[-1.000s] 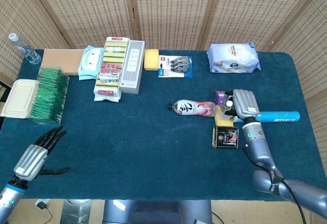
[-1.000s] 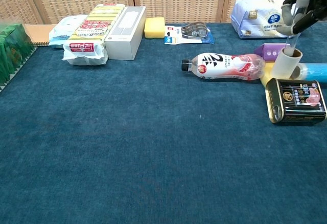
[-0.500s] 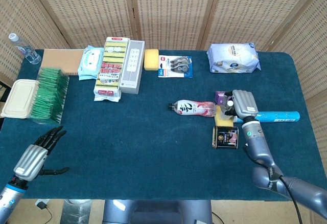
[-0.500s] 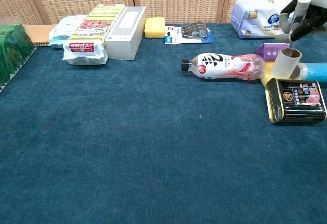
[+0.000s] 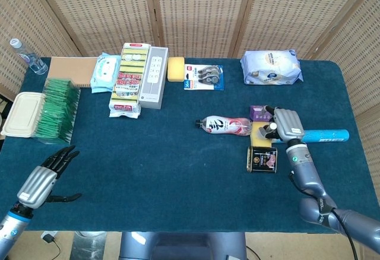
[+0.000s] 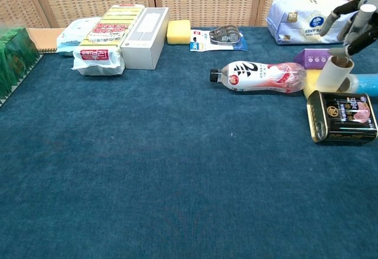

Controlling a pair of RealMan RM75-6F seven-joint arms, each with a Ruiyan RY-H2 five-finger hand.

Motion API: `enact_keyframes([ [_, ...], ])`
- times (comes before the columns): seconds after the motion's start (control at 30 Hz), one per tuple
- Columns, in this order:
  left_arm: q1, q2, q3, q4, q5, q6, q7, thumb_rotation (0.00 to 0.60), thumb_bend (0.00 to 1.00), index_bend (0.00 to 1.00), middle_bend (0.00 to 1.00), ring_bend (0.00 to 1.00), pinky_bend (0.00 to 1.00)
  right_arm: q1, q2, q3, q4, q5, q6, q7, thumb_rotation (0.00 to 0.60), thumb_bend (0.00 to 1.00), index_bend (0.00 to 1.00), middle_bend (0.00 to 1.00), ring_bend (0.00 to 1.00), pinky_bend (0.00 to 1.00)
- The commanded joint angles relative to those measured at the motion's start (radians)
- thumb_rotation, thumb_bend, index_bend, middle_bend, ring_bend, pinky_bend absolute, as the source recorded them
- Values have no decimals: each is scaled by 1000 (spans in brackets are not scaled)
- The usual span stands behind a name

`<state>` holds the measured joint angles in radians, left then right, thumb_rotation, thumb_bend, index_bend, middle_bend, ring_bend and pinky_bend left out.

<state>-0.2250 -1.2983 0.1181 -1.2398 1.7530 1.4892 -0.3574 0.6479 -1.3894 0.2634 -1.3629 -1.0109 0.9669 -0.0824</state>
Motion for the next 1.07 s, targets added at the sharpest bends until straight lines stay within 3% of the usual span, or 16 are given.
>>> enact_keyframes([
  [0.03, -8, 2, 4, 4, 9, -6, -5, 438, 0, 9, 2, 30, 146, -20, 15, 0, -21, -13, 32, 4, 600, 303, 255, 262, 286, 367],
  [0.23, -24, 4, 9, 15, 23, -11, -25, 441, 0, 9, 2, 30, 146, -46, 38, 9, -61, -15, 88, -15, 600, 221, 218, 248, 273, 350],
  [0.7, -34, 5, 15, 33, 31, -7, -52, 439, 0, 8, 2, 30, 146, -72, 113, 25, -205, -51, 150, -48, 600, 213, 211, 235, 245, 321],
  [0.87, -33, 4, 17, 37, 33, 0, -56, 442, 0, 10, 2, 30, 146, -100, 167, 36, -289, -80, 209, -54, 600, 212, 211, 235, 235, 308],
  [1.07, -37, 4, 20, 36, 37, 2, -61, 442, 0, 8, 2, 30, 146, -184, 298, 25, -443, -126, 311, -75, 600, 212, 211, 235, 231, 304],
])
